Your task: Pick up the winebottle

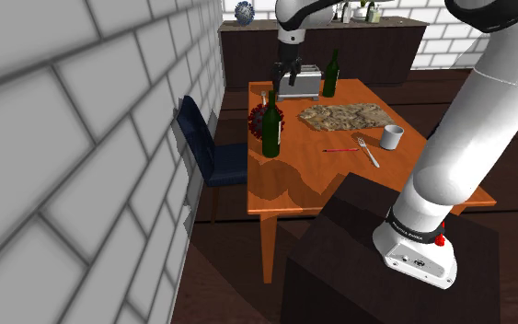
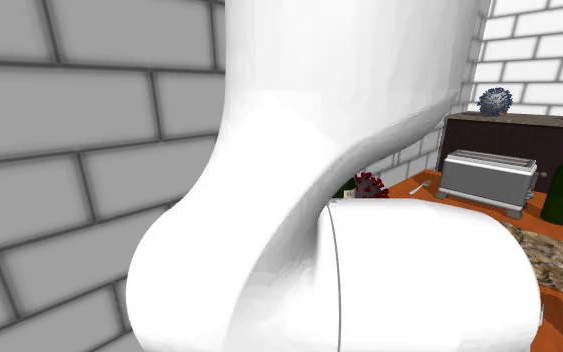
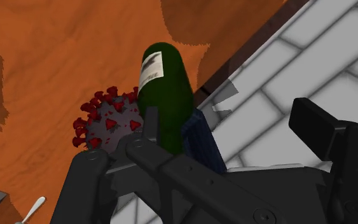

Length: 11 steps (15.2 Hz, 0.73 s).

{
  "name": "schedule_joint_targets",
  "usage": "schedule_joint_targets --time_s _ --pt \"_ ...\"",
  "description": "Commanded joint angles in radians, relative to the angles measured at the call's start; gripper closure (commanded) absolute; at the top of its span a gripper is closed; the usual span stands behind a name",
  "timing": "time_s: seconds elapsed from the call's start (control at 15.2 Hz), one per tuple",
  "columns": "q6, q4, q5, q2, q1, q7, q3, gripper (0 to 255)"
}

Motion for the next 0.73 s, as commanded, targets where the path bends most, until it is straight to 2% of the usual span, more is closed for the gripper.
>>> schedule_joint_targets --time_s 0.0,0.4,0.66 --pt "0.012 0.064 0.029 0.079 -0.006 -0.027 -0.011 0" --pt "0.005 0.29 0.116 0.312 -0.05 -0.102 -0.023 0" --pt "0.054 0.252 0.122 0.324 -0.051 -0.109 -0.02 0"
